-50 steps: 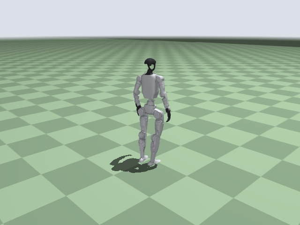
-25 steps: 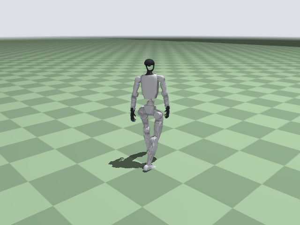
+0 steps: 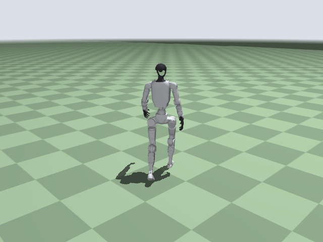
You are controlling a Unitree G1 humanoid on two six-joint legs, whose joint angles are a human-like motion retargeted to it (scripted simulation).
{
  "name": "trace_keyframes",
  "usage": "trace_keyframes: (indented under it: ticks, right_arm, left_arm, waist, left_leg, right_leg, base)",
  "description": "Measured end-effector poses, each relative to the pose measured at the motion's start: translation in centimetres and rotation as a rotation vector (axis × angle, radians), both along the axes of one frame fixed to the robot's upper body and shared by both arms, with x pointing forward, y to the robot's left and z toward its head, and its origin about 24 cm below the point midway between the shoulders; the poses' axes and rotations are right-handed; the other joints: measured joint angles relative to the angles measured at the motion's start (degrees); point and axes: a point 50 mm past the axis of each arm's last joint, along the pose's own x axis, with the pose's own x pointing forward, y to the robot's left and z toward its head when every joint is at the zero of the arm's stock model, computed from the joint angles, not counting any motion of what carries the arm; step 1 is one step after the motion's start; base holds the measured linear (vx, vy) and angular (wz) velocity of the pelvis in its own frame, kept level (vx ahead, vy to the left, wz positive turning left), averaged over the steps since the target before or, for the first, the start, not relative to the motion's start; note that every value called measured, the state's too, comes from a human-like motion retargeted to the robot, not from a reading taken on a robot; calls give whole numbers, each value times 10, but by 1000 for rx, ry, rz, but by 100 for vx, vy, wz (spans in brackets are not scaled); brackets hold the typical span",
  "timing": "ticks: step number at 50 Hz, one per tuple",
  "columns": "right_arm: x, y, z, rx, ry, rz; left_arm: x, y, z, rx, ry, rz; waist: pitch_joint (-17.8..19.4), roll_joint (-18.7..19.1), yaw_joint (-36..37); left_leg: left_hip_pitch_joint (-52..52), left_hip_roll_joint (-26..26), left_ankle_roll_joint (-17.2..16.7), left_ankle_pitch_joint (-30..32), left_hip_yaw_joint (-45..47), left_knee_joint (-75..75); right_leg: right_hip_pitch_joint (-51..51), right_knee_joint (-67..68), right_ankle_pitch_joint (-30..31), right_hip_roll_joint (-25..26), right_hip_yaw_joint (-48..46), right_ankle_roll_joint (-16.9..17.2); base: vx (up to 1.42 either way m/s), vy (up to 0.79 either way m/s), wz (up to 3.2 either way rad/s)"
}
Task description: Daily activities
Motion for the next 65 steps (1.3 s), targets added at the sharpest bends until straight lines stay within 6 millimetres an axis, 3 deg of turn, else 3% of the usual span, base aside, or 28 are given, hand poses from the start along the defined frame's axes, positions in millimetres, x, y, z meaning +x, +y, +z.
trace_keyframes:
  ticks: [2, 3, 7, 10, 15, 18, 20, 23, 25, 27, 30, 32, 36, 40, 45, 52, 65]
  right_arm:
    - [3, 3, 0, 0, -18, 13]
    - [10, 5, 2, 2, -39, 25]
    - [46, 16, 10, 16, -157, 73]
    - [79, 29, 21, 54, -263, 82]
    - [114, 48, 37, 124, -378, 129]
    - [115, 52, 38, 135, -390, 138]
    - [111, 53, 36, 137, -377, 136]
    - [108, 54, 32, 163, -343, 119]
    - [103, 56, 30, 173, -321, 120]
    - [103, 57, 29, 172, -319, 127]
    - [106, 59, 32, 162, -340, 141]
    - [113, 62, 36, 163, -378, 146]
    - [125, 70, 48, 174, -466, 142]
    - [142, 77, 66, 181, -582, 151]
    - [174, 88, 95, 183, -738, 170]
    - [207, 105, 127, 219, -867, 138]
    - [243, 143, 171, 337, -987, 46]
  left_arm:
    - [-20, -3, -13, -21, 84, 3]
    - [-27, -5, -18, -30, 125, -3]
    - [-64, -8, -36, -73, 278, 1]
    - [-94, -7, -45, -111, 363, 55]
    - [-136, -4, -53, -142, 447, 168]
    - [-147, -3, -54, -142, 458, 211]
    - [-145, 0, -53, -137, 440, 231]
    - [-115, 7, -45, -125, 366, 207]
    - [-92, 9, -38, -98, 299, 154]
    - [-65, 9, -26, -56, 211, 94]
    - [-28, 7, -5, -4, 64, 21]
    - [-5, 5, 13, 11, -44, -13]
    - [19, -1, 44, 18, -220, -75]
    - [24, 1, 65, 45, -331, -75]
    - [20, 16, 80, 73, -402, 29]
    - [9, 28, 80, 28, -427, 197]
    - [8, 4, 82, -132, -486, 290]
  waist:
    - [5, 13, 14]
    - [10, 14, 23]
    - [29, 4, 76]
    - [37, -3, 119]
    - [16, -15, 156]
    - [-11, -22, 164]
    - [-26, -33, 167]
    - [-21, -62, 166]
    - [-17, -70, 156]
    - [-10, -70, 142]
    - [-4, -66, 117]
    - [1, -60, 102]
    - [2, -53, 90]
    - [-5, -56, 107]
    - [-3, -62, 142]
    - [9, -66, 178]
    - [35, -54, 224]
  left_leg:
    - [-74, 33, -14, 76, 16, 187]
    - [-118, 54, -2, 80, 31, 270]
    - [-273, 109, 67, -30, 80, 413]
    - [-354, 117, 69, -84, 106, 318]
    - [-372, 85, 12, -9, 138, -95]
    - [-371, 72, 10, 24, 154, -156]
    - [-361, 62, 24, 53, 165, -146]
    - [-329, 28, 66, 42, 174, -120]
    - [-307, 11, 85, 14, 170, -107]
    - [-282, -1, 89, -7, 165, -109]
    - [-241, -13, 79, -23, 152, -131]
    - [-210, -16, 68, -23, 135, -158]
    - [-158, -20, 56, -24, 93, -200]
    - [-123, -22, 60, -38, 60, -217]
    - [-101, -16, 61, -63, 39, -212]
    - [-101, -9, 63, -80, 31, -197]
    - [-107, -10, 71, -71, 4, -217]
  right_leg:
    - [42, 14, -29, 19, -3, -32]
    - [65, 14, -48, 25, -3, -44]
    - [166, -9, -115, 36, 7, -68]
    - [243, -50, -146, 43, 22, -71]
    - [338, -97, -178, 38, 34, -59]
    - [360, -60, -189, 29, 40, -44]
    - [360, 0, -174, 9, 31, -29]
    - [302, 212, -118, -61, 1, -11]
    - [248, 346, -93, -104, -18, -22]
    - [193, 415, -122, -134, -32, -42]
    - [128, 390, -187, -150, -47, -53]
    - [110, 297, -199, -138, -48, -43]
    - [124, 94, -155, -98, -3, -7]
    - [170, 7, -123, -84, 22, 5]
    - [223, -36, -137, -81, -4, 4]
    - [251, -63, -138, -77, -35, 8]
    - [251, -77, -135, -78, -66, 8]
  base:
    - [108, -17, 14]
    - [107, -17, 10]
    - [105, -14, -14]
    - [105, -3, -44]
    - [103, 10, -17]
    - [98, 17, 16]
    - [92, 18, 13]
    - [82, 16, 23]
    - [74, 14, 43]
    - [67, 10, 53]
    - [59, 4, 76]
    - [52, -1, 95]
    - [45, -4, 93]
    - [36, -6, 68]
    - [27, -6, 39]
    - [14, -3, 22]
    - [1, 0, 2]
